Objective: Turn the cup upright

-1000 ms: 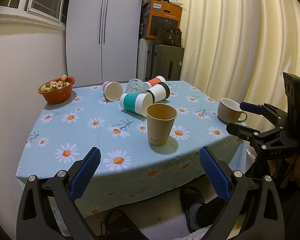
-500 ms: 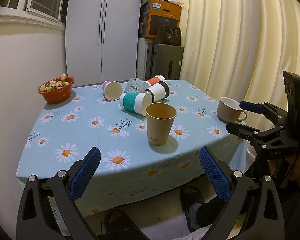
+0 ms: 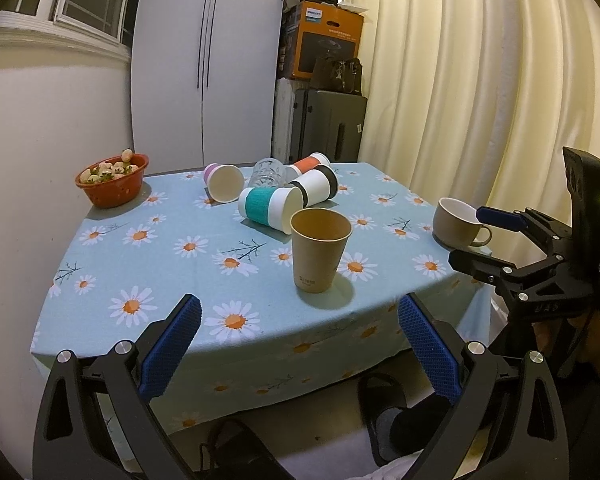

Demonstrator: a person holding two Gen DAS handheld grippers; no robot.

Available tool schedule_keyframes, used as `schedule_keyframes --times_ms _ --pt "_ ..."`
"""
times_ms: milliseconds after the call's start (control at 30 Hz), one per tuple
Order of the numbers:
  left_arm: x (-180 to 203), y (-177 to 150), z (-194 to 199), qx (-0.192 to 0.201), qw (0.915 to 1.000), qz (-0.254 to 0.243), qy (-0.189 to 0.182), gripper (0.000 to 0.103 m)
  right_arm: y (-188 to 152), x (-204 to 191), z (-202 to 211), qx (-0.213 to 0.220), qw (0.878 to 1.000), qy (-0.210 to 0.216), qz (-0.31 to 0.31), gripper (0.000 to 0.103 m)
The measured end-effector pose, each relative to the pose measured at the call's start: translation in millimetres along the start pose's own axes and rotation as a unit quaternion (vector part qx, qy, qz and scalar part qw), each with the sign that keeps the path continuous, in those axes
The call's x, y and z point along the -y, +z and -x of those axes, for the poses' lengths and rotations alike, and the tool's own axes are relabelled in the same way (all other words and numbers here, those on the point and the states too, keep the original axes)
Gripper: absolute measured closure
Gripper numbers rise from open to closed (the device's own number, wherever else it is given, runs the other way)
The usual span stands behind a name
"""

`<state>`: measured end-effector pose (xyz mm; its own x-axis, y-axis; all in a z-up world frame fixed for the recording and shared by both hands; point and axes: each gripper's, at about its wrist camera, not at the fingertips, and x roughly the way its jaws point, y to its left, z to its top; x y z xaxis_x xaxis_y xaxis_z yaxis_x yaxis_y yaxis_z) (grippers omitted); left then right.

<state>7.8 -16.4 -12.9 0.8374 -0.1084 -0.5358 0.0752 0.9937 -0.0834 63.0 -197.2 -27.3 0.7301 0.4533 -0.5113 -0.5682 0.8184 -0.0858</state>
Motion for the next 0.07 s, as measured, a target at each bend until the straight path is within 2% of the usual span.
schedule_keyframes --times_ms 67 --pt "0.2 0.0 0.3 0.0 1.0 -0.001 -0.001 0.007 -0.1 0.1 0.4 0.001 1.0 0.0 0.0 0.005"
